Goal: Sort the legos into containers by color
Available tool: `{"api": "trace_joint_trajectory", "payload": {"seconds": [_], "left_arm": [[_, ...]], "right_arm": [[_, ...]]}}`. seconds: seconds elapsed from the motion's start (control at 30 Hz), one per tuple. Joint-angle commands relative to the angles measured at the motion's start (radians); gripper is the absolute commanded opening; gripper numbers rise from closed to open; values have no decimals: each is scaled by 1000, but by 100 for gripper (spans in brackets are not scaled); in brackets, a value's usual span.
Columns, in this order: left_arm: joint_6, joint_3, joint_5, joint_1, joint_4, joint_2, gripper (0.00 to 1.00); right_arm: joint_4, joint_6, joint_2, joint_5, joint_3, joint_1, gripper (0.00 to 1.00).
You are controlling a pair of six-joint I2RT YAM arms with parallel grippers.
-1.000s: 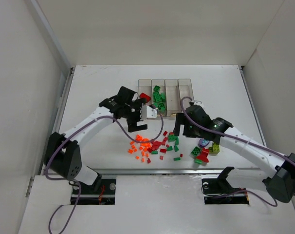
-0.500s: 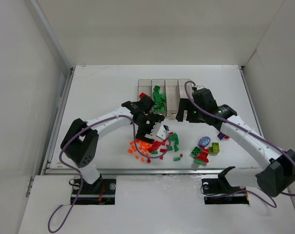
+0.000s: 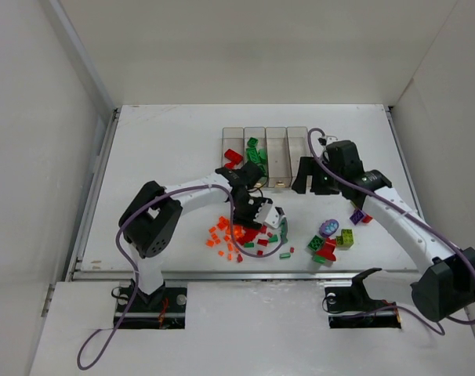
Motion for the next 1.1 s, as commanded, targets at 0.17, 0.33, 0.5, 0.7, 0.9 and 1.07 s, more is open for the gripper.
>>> {"api": "trace_joint_trajectory", "payload": {"seconds": [0.17,0.33,0.5,0.7,0.9,1.07], "left_arm": [[1,37,29,-14,-60,16,49],[24,37,29,-14,-89,16,49],[47,28,20,-24,-118,5,54],[47,28,11,-24,-118,16,54],[47,37,-20,-24,-118,57,48],[47,46,-29,-24,-98,66,39]], "right_arm": [[55,-89,-31,-58,-13,-50,86],[46,-111,-21,-67,-13,-70,86],[46,-131,-21,-77,-22,-70,86],[46,-131,-21,-77,-31,-70,86],[37,-131,-31,-77,-31,-70,86],[37,-131,-21,-77,-31,-70,86]]}}
